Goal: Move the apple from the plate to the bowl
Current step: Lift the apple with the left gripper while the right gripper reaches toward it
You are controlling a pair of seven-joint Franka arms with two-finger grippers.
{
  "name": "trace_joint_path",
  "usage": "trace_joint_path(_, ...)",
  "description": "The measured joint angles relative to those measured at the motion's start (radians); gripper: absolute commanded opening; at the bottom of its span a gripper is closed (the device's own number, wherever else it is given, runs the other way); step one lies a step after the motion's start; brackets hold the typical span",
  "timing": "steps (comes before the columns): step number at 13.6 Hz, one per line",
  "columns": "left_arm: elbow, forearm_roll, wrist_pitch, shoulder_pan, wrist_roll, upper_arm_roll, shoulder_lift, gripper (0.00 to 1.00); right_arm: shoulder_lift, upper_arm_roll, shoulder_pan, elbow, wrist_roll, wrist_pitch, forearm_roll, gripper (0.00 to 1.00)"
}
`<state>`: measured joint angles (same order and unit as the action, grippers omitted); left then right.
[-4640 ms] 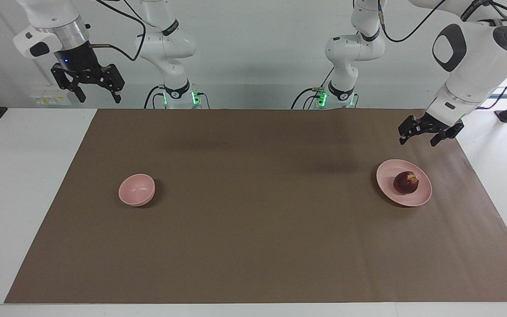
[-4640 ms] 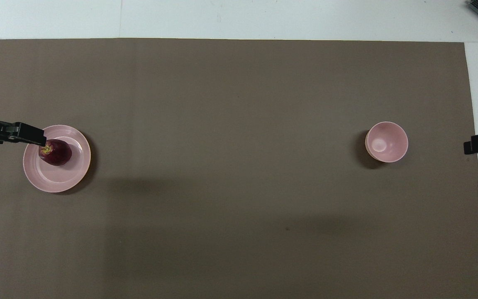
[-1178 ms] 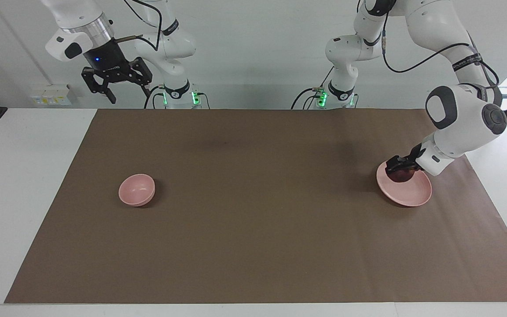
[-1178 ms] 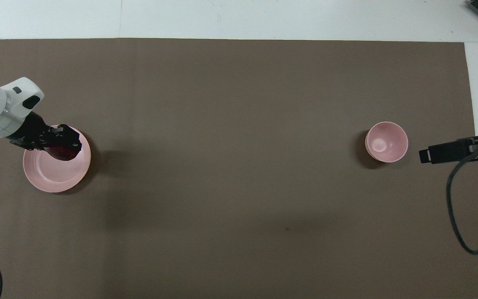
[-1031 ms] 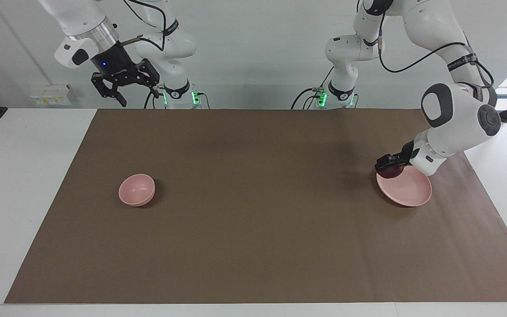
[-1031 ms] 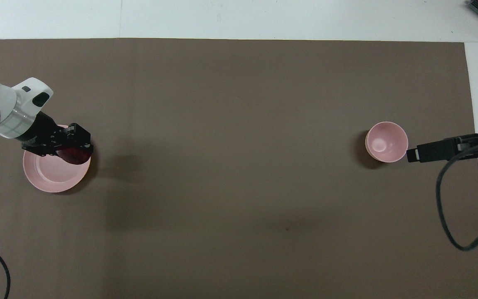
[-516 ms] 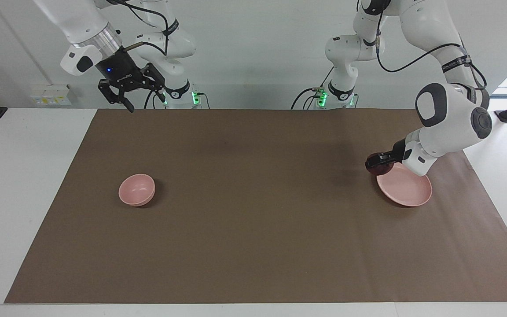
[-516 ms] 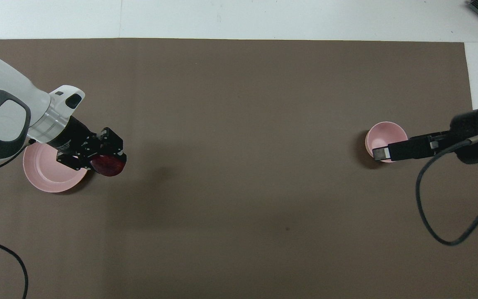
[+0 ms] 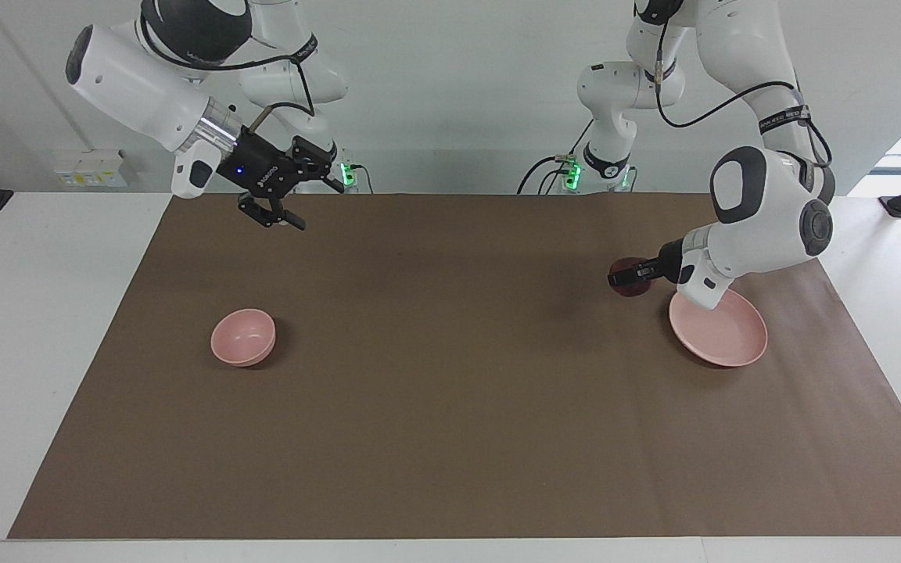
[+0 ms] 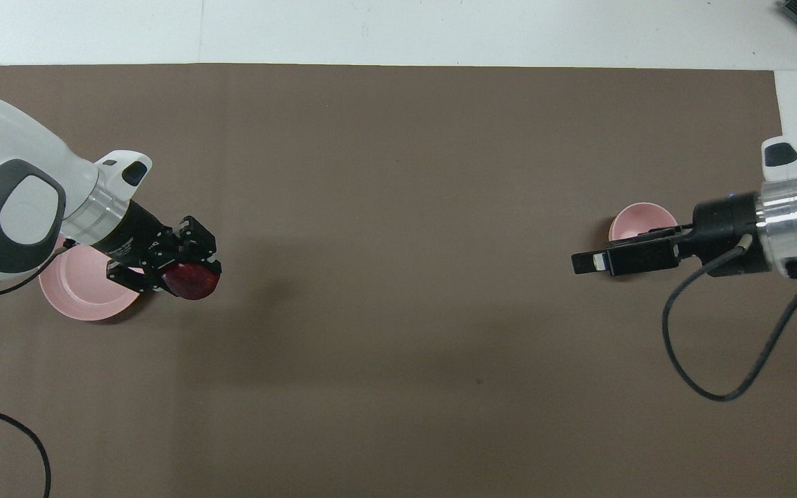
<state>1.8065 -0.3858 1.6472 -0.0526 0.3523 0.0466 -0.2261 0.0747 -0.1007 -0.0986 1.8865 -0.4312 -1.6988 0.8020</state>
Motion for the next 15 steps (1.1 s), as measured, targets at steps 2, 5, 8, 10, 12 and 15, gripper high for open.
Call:
trace_joint_path(2, 0.035, 0.0, 0.02, -0.014, 0.032, 0.0, 0.019, 0.0, -0.001, 0.0, -0.001, 0.018, -0.025, -0.015, 0.03, 1.0)
trace_joint_path(5, 0.05, -0.034, -0.035, -0.022, 0.058, 0.0, 0.031, 0.0, -0.002, 0.001, -0.003, 0.035, -0.025, -0.017, 0.058, 1.0)
trace_joint_path(8, 0.06, -0.223, -0.099, -0.022, 0.163, 0.0, 0.03, 0.0, -0.002, 0.001, -0.004, 0.038, -0.025, -0.017, 0.062, 1.0)
trace_joint_path(10, 0.062, -0.39, -0.115, -0.022, 0.282, -0.001, 0.03, 0.0, -0.002, 0.001, -0.004, 0.039, -0.025, -0.017, 0.063, 1.0)
trace_joint_path(12, 0.064, -0.554, -0.116, -0.023, 0.361, 0.002, 0.03, 0.0, -0.002, 0.001, -0.004, 0.039, -0.027, -0.017, 0.063, 1.0)
trace_joint_path(15, 0.069, -0.742, -0.095, -0.037, 0.455, 0.036, 0.03, 0.0, -0.001, 0.002, -0.008, 0.042, -0.039, -0.017, 0.063, 1.0)
